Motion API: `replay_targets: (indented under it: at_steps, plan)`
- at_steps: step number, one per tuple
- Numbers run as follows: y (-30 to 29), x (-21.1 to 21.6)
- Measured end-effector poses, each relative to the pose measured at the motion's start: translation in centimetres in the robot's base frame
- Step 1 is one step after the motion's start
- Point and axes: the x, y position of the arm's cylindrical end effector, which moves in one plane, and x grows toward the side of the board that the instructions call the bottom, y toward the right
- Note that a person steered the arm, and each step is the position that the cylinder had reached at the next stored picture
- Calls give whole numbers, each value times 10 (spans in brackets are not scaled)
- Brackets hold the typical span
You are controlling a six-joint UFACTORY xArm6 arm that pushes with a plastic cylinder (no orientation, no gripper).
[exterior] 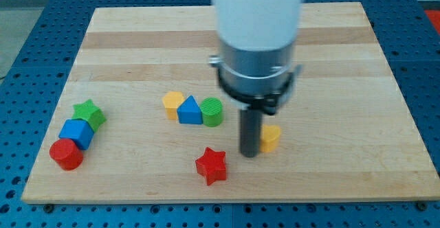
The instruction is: Push the yellow heart into the green circle
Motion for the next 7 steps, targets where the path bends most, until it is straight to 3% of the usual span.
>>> replay_targets:
  at_steps: [1,2,3,4,5,6,7]
  plan:
    - [69,0]
    - [75,-18]
    - [7,-65]
    - [-35,-68]
    - [3,-42]
    - [-86,-31]
    - [-128,-43]
